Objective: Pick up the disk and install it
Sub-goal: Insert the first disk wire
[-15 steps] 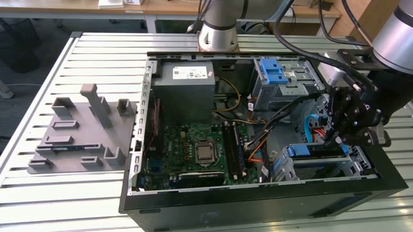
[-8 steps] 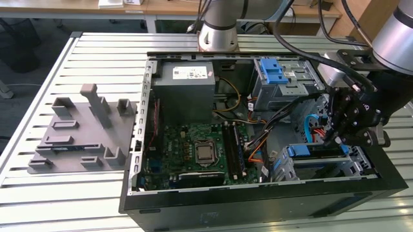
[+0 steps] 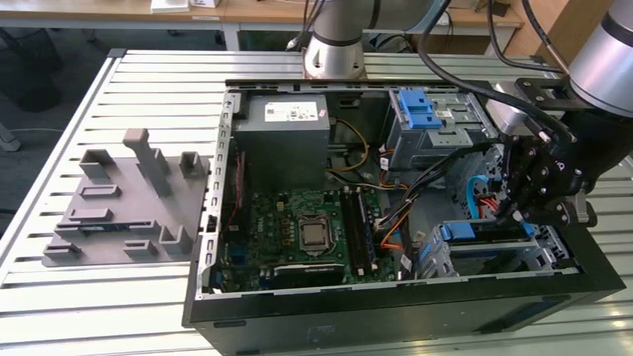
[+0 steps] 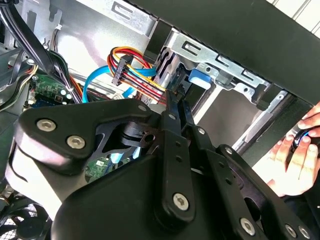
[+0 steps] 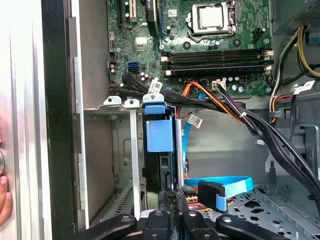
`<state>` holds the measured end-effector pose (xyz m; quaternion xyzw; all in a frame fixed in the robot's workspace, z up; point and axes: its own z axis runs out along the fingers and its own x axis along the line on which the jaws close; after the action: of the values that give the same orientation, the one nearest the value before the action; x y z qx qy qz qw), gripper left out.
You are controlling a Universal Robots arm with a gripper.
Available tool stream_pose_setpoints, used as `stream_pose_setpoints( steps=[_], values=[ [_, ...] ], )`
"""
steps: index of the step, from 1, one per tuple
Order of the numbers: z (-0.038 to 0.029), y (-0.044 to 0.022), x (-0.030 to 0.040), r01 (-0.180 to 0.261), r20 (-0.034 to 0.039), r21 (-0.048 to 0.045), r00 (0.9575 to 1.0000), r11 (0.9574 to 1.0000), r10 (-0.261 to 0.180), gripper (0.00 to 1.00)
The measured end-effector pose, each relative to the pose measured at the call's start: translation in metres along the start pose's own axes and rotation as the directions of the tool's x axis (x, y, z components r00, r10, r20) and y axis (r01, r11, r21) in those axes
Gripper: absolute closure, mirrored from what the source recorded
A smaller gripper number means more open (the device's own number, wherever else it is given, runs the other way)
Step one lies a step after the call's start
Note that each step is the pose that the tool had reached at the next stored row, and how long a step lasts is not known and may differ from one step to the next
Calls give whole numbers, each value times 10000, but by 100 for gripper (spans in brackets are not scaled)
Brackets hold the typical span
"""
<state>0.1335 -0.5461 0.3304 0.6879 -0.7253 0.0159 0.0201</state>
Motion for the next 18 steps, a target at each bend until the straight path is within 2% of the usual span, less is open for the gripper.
stream_pose_setpoints(
  steps=[13, 15, 16, 18],
  values=[
    [28, 0, 0, 1, 4, -17, 10000, 10000, -1, 84],
    [19, 0, 0, 0, 12, -18, 10000, 10000, 0, 82],
    [7, 0, 1, 1, 7, -17, 10000, 10000, -1, 76],
    [-18, 0, 2, 0, 5, -17, 10000, 10000, 0, 76]
  ],
)
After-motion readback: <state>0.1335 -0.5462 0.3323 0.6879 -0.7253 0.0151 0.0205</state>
